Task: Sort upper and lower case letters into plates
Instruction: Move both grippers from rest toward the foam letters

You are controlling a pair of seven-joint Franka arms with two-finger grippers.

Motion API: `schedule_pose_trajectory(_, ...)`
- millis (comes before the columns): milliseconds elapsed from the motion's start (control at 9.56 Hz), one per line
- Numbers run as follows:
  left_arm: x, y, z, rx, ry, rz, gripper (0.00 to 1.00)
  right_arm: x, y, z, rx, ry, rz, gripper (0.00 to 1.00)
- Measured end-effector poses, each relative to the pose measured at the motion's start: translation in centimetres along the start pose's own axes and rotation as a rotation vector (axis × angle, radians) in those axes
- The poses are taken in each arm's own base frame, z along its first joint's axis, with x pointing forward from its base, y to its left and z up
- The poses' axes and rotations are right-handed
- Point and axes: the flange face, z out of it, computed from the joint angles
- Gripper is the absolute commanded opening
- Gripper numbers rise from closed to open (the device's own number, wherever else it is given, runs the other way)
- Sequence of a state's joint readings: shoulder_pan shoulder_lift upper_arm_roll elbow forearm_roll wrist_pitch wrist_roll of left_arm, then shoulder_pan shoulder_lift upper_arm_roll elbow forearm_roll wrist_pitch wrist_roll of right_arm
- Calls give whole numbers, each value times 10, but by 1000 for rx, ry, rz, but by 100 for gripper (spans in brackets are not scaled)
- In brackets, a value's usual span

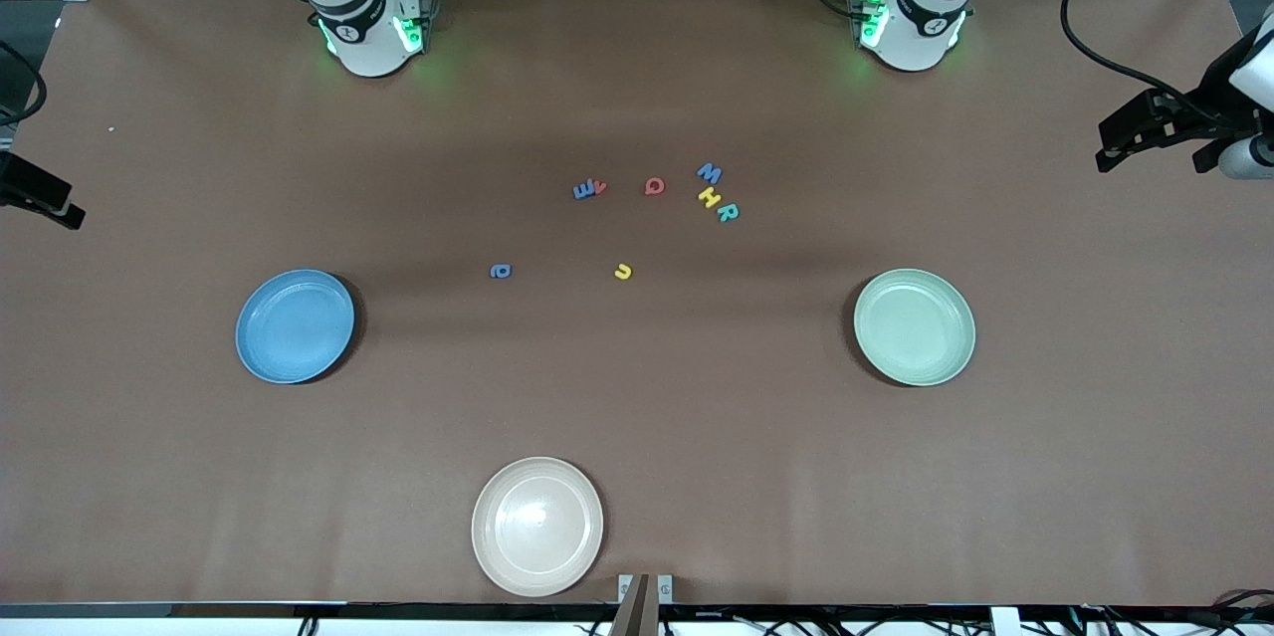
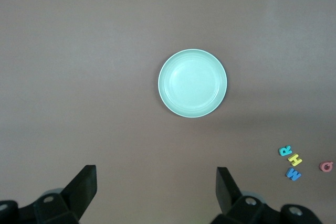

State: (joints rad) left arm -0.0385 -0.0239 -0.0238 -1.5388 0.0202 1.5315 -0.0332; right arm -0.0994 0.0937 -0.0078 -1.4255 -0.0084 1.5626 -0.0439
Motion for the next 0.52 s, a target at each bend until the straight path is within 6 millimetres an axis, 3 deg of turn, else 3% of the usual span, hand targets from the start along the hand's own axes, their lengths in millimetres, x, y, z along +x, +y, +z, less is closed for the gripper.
schedule_pose_trajectory(523,0,0,0,0,0,0,100,-2,-36,2,-4,-26,-63,100)
